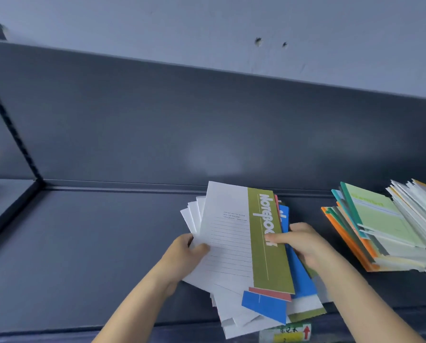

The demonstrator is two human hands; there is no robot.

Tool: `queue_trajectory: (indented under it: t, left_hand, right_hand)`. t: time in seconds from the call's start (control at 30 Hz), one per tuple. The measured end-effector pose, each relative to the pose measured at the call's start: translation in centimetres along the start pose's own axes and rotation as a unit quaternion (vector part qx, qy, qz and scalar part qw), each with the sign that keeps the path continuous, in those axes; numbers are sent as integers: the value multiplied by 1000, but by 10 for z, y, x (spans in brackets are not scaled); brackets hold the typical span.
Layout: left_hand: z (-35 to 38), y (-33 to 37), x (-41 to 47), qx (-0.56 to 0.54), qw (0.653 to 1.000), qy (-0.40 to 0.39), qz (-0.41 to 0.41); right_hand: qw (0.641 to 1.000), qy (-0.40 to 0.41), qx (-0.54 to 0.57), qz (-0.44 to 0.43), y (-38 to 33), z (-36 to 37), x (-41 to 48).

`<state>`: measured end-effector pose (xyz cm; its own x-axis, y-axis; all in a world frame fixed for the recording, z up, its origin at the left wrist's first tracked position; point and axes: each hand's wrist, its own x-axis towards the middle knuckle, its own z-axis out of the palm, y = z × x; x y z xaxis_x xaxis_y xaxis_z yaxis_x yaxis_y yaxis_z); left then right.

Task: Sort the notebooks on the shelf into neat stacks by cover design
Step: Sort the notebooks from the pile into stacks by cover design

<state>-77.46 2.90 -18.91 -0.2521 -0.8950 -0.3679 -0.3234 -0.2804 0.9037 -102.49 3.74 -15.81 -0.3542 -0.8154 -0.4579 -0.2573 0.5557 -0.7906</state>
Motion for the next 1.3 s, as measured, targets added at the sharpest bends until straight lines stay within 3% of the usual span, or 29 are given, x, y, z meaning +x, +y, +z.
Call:
queue_trajectory:
  t: [0.23,0.53,0.7,0.87,0.97,1.3]
  left_hand:
    - [-12,2,6,35,999,-1,-36]
    - [-22,8,-11,-49,998,1,37]
    - [-55,29,-35,-68,982,119,133]
    - [-94,35,-61,-83,934,230,260]
    - [-115,21,-70,-62,908,295,290]
    - [-131,-21,-86,-109,914,281,272]
  right_hand:
    - [994,-60,83,-26,-13,5,-3]
    - [978,-47,151,-140,-34,7,-29]
    - [941,-103,218,-239,-63,29,-56]
    - [903,-132,220,-343,-84,83,-75]
    - [897,-143,193,-370,-84,119,-78]
    - [897,-200,165,-357,-77,158,-73]
